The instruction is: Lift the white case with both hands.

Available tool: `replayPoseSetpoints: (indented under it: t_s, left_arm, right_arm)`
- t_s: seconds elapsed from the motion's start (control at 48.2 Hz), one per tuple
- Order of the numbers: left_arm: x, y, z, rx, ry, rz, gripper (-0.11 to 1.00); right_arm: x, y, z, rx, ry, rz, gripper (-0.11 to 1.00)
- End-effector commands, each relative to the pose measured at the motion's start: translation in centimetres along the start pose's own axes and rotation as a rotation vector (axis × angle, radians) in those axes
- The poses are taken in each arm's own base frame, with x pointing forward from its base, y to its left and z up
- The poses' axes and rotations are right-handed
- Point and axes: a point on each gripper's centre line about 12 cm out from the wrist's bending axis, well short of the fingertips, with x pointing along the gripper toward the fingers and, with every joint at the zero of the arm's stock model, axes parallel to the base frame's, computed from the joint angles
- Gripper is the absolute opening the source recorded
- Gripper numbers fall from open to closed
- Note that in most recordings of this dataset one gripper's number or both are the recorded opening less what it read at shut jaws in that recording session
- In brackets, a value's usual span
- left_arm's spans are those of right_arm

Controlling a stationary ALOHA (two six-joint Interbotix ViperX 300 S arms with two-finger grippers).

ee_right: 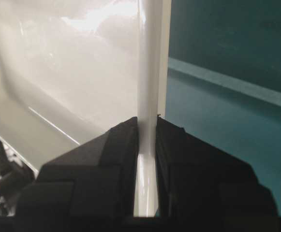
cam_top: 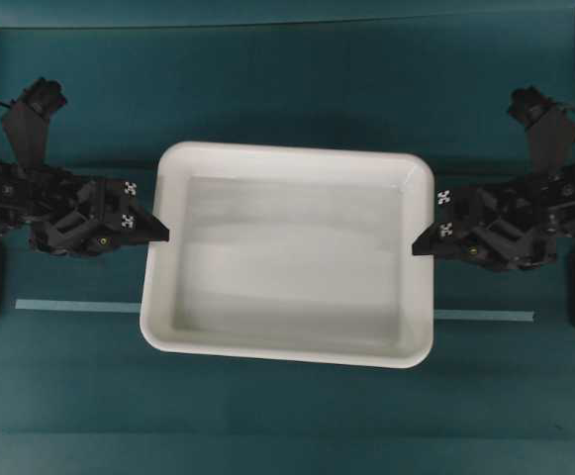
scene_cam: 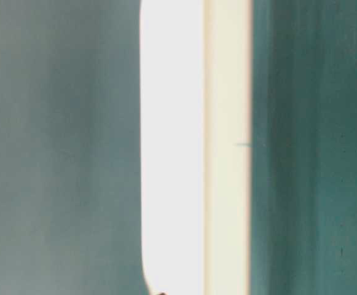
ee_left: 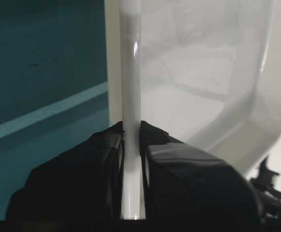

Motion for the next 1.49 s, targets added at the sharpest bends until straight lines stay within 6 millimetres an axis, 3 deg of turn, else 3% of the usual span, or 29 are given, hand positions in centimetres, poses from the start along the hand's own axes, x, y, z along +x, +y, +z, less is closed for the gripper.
replayPoseSetpoints:
  t_s: [0.0, 0.498, 0.934, 1.473]
  left_arm:
    - [0.9, 0.5, 0.2, -0.001, -0.004, 0.03, 0.07]
    - [4.4, 3.9, -0.3, -0.002, 0.015, 0.162, 0.07]
    - [4.4, 8.1, -0.9, -0.04, 0.025, 0.273, 0.06]
    - [5.8, 10.7, -1.3, -0.036, 0.04, 0.372, 0.06]
  right_arm:
    - [1.1, -0.6, 0.0, -0.009, 0.001, -0.031, 0.1]
    - [3.3, -4.0, 0.6, -0.027, -0.016, -0.119, 0.1]
    - [5.5, -5.5, 0.8, -0.041, -0.026, -0.167, 0.1]
    - [7.3, -7.5, 0.6, -0.046, -0.017, -0.248, 0.1]
